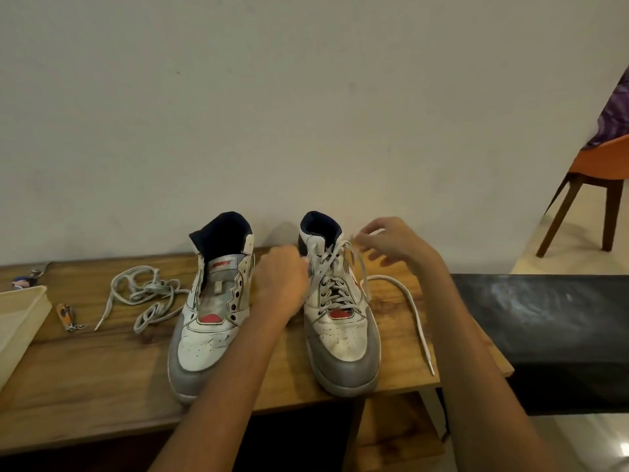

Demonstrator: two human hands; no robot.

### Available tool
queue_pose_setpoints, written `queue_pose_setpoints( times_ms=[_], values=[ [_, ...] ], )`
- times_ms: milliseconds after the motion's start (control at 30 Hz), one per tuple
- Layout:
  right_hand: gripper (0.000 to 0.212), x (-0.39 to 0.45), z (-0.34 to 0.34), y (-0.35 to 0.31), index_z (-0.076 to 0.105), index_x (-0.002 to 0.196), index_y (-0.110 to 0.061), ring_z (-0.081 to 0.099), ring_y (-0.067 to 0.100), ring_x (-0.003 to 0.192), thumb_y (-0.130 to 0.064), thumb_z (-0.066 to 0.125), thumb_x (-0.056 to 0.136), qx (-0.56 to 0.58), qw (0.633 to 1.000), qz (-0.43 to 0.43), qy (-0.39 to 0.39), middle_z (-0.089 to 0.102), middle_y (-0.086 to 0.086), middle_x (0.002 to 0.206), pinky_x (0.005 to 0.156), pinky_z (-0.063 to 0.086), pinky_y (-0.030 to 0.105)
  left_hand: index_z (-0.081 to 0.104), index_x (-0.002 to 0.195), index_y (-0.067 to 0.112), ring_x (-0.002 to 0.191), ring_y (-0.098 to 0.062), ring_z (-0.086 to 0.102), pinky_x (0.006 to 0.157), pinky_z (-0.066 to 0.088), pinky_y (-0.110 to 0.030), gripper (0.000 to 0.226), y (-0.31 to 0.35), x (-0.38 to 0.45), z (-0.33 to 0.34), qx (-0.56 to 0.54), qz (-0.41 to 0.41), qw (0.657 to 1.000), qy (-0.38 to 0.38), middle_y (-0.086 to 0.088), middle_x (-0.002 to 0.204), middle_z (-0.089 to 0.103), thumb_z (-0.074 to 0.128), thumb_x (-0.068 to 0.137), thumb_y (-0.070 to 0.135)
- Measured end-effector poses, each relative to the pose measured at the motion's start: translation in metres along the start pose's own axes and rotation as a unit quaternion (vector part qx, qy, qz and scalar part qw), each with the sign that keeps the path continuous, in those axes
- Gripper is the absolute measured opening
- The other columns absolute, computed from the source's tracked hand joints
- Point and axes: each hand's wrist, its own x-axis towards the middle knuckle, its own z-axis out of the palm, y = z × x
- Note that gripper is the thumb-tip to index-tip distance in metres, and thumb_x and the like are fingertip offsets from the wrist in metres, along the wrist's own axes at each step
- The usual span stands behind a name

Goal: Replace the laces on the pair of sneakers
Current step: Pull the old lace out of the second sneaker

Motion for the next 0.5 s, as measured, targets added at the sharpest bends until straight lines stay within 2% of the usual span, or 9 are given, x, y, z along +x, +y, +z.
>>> queue_pose_setpoints(
  times_ms=[33, 100, 167, 233, 300, 367, 433, 500],
  values=[
    [0.027, 0.000, 0.009, -0.004, 0.057, 0.103, -0.014, 0.061, 0.012, 0.069, -0.029, 0.068, 0.084, -0.038, 0.999, -0.003, -0.038, 0.065, 0.003, 0.088, 0.051, 0.048, 0.022, 0.053, 0.109, 0.010, 0.081, -0.016, 0.056, 0.068, 0.043, -0.027, 0.032, 0.003, 0.000, 0.003, -0.072, 0.021, 0.997, 0.035, -0.001, 0.091, 0.055, 0.049, 0.094, 0.038],
    [0.032, 0.000, 0.022, -0.010, 0.051, 0.106, -0.014, 0.061, 0.011, 0.067, -0.023, 0.071, 0.082, -0.065, 0.995, 0.000, -0.078, 0.062, 0.002, 0.084, 0.053, 0.050, 0.022, 0.046, 0.119, 0.016, 0.086, -0.016, 0.060, 0.069, 0.047, -0.028, 0.042, 0.008, 0.000, 0.010, -0.147, 0.057, 0.987, 0.031, 0.001, 0.100, 0.060, 0.058, 0.088, 0.042],
    [0.037, 0.000, 0.022, -0.011, 0.049, 0.112, -0.013, 0.061, 0.011, 0.063, -0.015, 0.070, 0.082, -0.072, 0.994, 0.009, -0.085, 0.062, 0.003, 0.083, 0.052, 0.049, 0.021, 0.043, 0.119, 0.016, 0.090, -0.019, 0.063, 0.069, 0.047, -0.028, 0.045, 0.007, -0.001, 0.020, -0.133, 0.060, 0.989, -0.012, -0.001, 0.105, 0.063, 0.063, 0.085, 0.039],
    [0.038, -0.001, 0.012, -0.009, 0.051, 0.116, -0.011, 0.060, 0.011, 0.058, -0.010, 0.068, 0.082, -0.065, 0.994, 0.016, -0.085, 0.064, 0.004, 0.081, 0.049, 0.045, 0.020, 0.044, 0.116, 0.015, 0.085, -0.019, 0.062, 0.064, 0.045, -0.025, 0.038, 0.004, 0.000, 0.024, -0.153, 0.043, 0.987, -0.010, -0.002, 0.103, 0.063, 0.061, 0.088, 0.034],
    [0.036, 0.000, 0.000, -0.003, 0.055, 0.114, -0.010, 0.058, 0.011, 0.054, -0.011, 0.069, 0.081, -0.046, 0.998, 0.005, -0.037, 0.065, 0.005, 0.080, 0.049, 0.041, 0.022, 0.043, 0.114, 0.012, 0.074, -0.017, 0.059, 0.057, 0.044, -0.023, 0.026, 0.003, 0.003, 0.017, -0.157, 0.019, 0.986, 0.052, -0.003, 0.096, 0.062, 0.053, 0.094, 0.024],
    [0.029, 0.003, -0.012, 0.005, 0.059, 0.105, -0.011, 0.061, 0.016, 0.060, -0.020, 0.071, 0.081, -0.043, 0.996, -0.026, 0.077, 0.066, 0.008, 0.091, 0.056, 0.047, 0.026, 0.040, 0.118, 0.008, 0.079, -0.022, 0.059, 0.061, 0.047, -0.028, 0.022, -0.004, 0.006, 0.007, -0.105, -0.033, 0.986, 0.125, -0.009, 0.102, 0.060, 0.044, 0.097, 0.014],
    [0.024, 0.006, -0.021, 0.011, 0.061, 0.097, -0.016, 0.065, 0.024, 0.078, -0.028, 0.072, 0.080, -0.045, 0.982, -0.048, 0.180, 0.066, 0.011, 0.100, 0.074, 0.054, 0.036, 0.034, 0.126, 0.007, 0.096, -0.029, 0.058, 0.069, 0.045, -0.031, 0.033, -0.014, 0.007, 0.001, -0.029, -0.087, 0.989, 0.117, -0.017, 0.118, 0.050, 0.046, 0.095, 0.008],
    [0.022, 0.007, -0.026, 0.014, 0.061, 0.093, -0.016, 0.064, 0.026, 0.082, -0.031, 0.071, 0.080, -0.025, 0.980, -0.050, 0.191, 0.068, 0.012, 0.099, 0.081, 0.053, 0.042, 0.031, 0.131, 0.008, 0.109, -0.032, 0.052, 0.076, 0.045, -0.033, 0.047, -0.016, 0.004, -0.004, 0.032, -0.088, 0.994, 0.057, -0.019, 0.129, 0.039, 0.056, 0.090, 0.008]
  ],
)
